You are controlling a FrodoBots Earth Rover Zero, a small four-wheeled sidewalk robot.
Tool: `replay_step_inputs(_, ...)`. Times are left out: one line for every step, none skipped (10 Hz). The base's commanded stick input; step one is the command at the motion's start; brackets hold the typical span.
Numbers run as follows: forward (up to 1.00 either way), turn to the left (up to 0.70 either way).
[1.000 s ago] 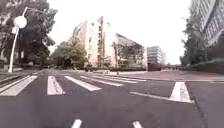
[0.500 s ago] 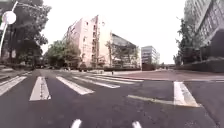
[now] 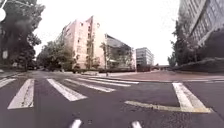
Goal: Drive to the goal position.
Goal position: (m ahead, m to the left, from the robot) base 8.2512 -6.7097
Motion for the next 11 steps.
replay_step_inputs(0.70,-0.14)
replay_step_inputs(0.70,-0.14)
replay_step_inputs(0.70,-0.14)
replay_step_inputs(0.70,-0.14)
replay_step_inputs(0.70,-0.14)
replay_step_inputs(0.70,-0.14)
replay_step_inputs(0.70,-0.14)
replay_step_inputs(0.70,-0.14)
replay_step_inputs(0.70,-0.14)
replay_step_inputs(0.70,-0.14)
replay_step_inputs(0.70,-0.14)
